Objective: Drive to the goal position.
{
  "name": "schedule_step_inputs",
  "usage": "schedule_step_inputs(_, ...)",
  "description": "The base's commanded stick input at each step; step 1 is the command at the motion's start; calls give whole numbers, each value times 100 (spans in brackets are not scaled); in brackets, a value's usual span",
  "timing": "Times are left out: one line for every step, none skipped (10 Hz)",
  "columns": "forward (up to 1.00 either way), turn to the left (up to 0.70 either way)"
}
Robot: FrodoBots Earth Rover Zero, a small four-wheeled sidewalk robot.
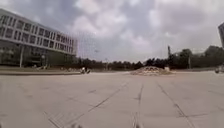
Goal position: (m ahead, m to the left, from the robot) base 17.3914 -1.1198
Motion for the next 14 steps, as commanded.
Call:
schedule_step_inputs(56,4)
schedule_step_inputs(56,4)
schedule_step_inputs(56,4)
schedule_step_inputs(56,4)
schedule_step_inputs(56,4)
schedule_step_inputs(56,4)
schedule_step_inputs(56,4)
schedule_step_inputs(56,4)
schedule_step_inputs(56,4)
schedule_step_inputs(56,4)
schedule_step_inputs(56,4)
schedule_step_inputs(56,4)
schedule_step_inputs(56,4)
schedule_step_inputs(56,4)
